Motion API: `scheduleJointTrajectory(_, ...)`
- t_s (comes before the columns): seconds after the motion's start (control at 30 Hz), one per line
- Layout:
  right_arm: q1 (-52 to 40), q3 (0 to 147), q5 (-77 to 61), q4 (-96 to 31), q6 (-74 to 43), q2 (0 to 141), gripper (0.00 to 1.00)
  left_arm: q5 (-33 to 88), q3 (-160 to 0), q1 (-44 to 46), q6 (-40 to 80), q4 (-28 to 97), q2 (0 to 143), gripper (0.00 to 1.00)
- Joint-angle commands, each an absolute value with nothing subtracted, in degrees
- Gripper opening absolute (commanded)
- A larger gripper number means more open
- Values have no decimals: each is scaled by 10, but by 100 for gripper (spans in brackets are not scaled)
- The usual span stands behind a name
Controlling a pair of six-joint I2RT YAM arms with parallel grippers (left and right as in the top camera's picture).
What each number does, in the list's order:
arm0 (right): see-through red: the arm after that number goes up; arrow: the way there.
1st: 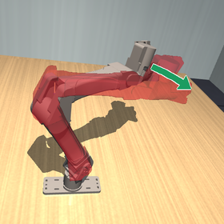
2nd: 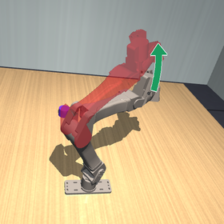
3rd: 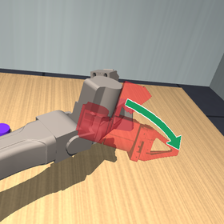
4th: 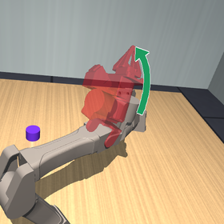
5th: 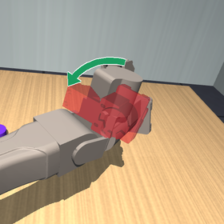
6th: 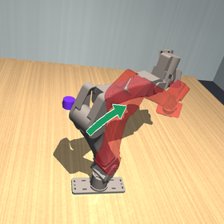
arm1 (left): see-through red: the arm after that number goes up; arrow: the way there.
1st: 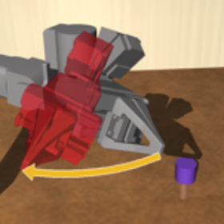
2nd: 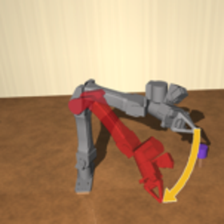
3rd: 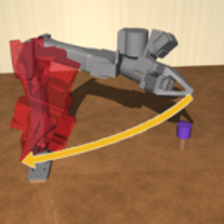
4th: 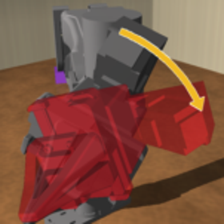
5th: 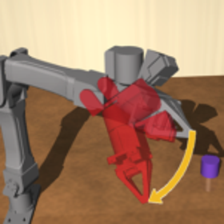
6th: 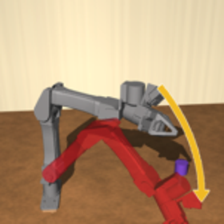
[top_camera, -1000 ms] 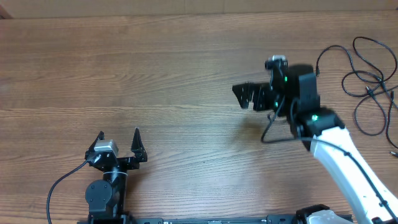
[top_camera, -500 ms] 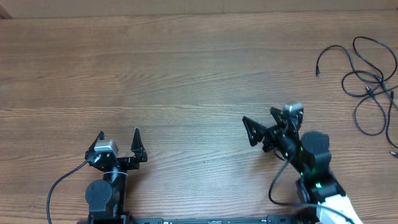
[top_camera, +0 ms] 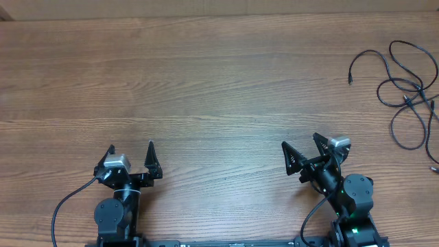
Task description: Untangle cables
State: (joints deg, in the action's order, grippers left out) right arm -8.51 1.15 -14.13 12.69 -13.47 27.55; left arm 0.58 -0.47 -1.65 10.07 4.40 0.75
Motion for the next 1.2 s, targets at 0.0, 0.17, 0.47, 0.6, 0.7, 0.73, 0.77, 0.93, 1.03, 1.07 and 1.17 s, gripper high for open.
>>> scheduleJointTrajectory(0.0, -68, 5, -133, 100, -133, 236, 100, 0, -3, -22, 88, 45, 3, 100)
scheduleJointTrajectory(0.17, -52, 5, -129, 40, -105, 171, 100, 0, -3, -22, 88, 45, 3, 100)
scheduleJointTrajectory(0.47, -4, 5, -129, -37, -73, 82, 100, 0, -3, -22, 88, 45, 3, 100)
scheduleJointTrajectory(0.6, 11, 5, -131, -38, -37, 28, 100, 0, -3, -22, 88, 45, 3, 100)
scheduleJointTrajectory(0.7, 13, 5, -131, -36, 11, 1, 100, 0, -3, -22, 88, 45, 3, 100)
scheduleJointTrajectory(0.73, 13, 5, -131, -38, 21, 1, 100, 0, -3, -22, 88, 45, 3, 100)
scheduleJointTrajectory(0.77, 13, 5, -131, -38, 30, 1, 100, 0, -3, -22, 88, 45, 3, 100)
scheduleJointTrajectory(0.93, 13, 5, -131, -38, 80, 1, 100, 0, -3, -22, 88, 45, 3, 100)
scheduleJointTrajectory(1.03, 13, 5, -130, -38, 91, 1, 100, 0, -3, -22, 88, 45, 3, 100)
scheduleJointTrajectory(1.07, 13, 5, -129, -38, 91, 1, 100, 0, -3, -22, 88, 45, 3, 100)
scheduleJointTrajectory(1.17, 13, 5, -128, -38, 90, 1, 100, 0, -3, -22, 88, 45, 3, 100)
